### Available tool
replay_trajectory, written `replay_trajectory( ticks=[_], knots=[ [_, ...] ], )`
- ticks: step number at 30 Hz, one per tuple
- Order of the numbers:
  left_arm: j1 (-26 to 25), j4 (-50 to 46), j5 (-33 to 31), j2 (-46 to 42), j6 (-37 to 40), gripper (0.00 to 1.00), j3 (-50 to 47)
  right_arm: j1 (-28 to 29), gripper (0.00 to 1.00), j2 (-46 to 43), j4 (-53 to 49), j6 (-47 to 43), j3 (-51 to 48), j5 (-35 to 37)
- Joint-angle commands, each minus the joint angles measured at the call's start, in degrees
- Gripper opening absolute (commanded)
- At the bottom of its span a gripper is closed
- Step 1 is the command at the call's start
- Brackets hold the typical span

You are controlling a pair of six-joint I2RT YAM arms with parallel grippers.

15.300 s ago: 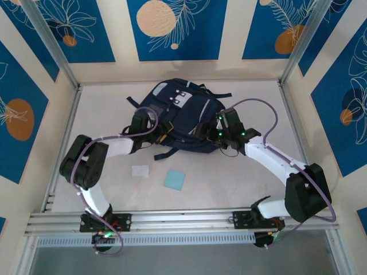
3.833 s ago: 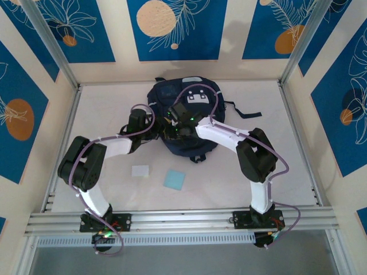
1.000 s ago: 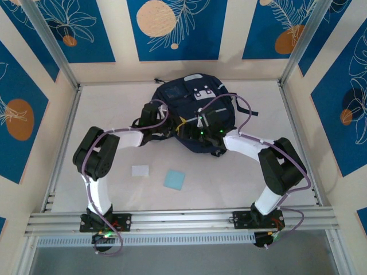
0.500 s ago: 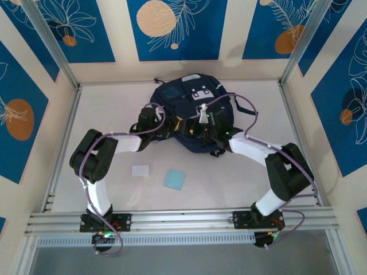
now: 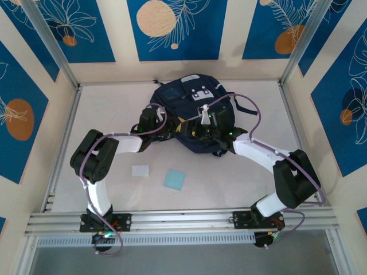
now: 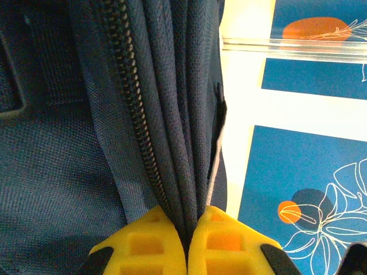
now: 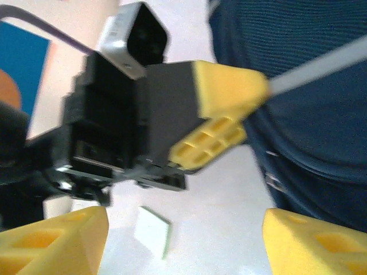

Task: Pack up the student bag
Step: Zip the student bag at the top-center of the table.

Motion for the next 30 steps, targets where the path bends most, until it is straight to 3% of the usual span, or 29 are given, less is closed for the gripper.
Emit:
replay_trajectory(
  ticks=[1, 3, 9, 17, 22, 30],
  knots=[
    [-0.7, 8.6, 3.8, -3.7, -2.9, 0.00, 0.9, -1.6, 0.72, -3.7, -9.3, -1.7, -1.0, 8.4],
    [-0.7, 10.3, 3.9, -4.5, -4.8, 0.00, 0.4, -2.8, 0.73, -4.7, -8.4, 0.1, -3.2, 8.4],
    [-0.9, 11.3, 5.0, -7.5, -7.2, 0.00, 0.6, -7.0, 0.91, -0.9, 1.2, 5.1, -7.8, 4.4],
    [-1.9, 10.8, 4.4, -7.9, -6.7, 0.00, -1.3, -7.3, 0.92, 4.6, 19.2, 5.7, -5.8, -3.3],
    [-2.2, 13.4, 3.8, -5.9, -8.1, 0.00, -1.7, -3.9, 0.92, 3.9, 14.8, 1.8, -1.0, -5.8],
    [-2.2, 12.0, 1.6, -5.4, -5.5, 0.00, -0.5, 1.0, 0.92, 0.4, 10.5, 0.2, -2.8, -1.4]
  ],
)
